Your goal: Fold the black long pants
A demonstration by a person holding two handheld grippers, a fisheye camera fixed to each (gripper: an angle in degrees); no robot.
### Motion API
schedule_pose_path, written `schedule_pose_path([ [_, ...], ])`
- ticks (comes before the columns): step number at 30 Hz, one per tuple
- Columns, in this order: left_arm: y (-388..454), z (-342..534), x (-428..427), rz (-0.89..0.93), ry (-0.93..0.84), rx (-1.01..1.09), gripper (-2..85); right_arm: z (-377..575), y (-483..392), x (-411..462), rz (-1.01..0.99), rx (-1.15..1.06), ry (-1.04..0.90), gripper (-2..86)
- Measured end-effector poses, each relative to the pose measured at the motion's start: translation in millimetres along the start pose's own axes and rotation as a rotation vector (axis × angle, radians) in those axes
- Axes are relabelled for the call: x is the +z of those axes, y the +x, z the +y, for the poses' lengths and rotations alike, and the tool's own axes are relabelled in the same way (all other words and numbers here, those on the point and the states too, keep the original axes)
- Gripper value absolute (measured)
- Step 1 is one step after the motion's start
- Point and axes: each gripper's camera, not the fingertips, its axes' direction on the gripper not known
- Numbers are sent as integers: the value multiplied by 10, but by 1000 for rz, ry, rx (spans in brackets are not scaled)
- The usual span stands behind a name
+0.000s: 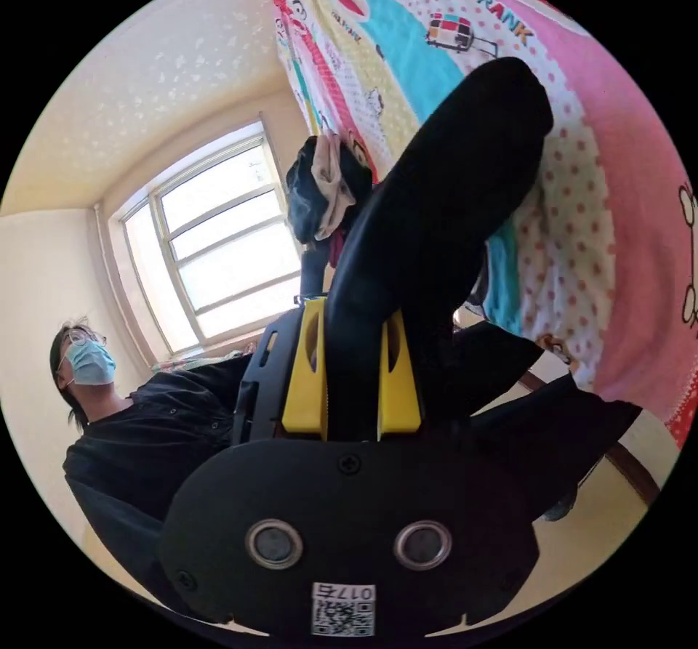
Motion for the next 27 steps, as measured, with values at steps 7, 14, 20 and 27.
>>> schedule_pose_path([
  [7, 1235, 858, -1760, -62, 329, 245, 99, -471, -1680, 1020, -91, -375, -111, 100],
  [14, 1721, 1194, -3357, -277, 676, 291, 101, -1454, -2782, 2277, -29, -613, -144, 109],
  [20, 447, 453, -4003, -434, 775, -141, 129, -2434, -2534, 3405, 505, -471, -144, 127],
  [27, -739, 713, -3857, -178, 841, -174, 129, -2369, -1981, 3902, 792, -379, -261, 128],
])
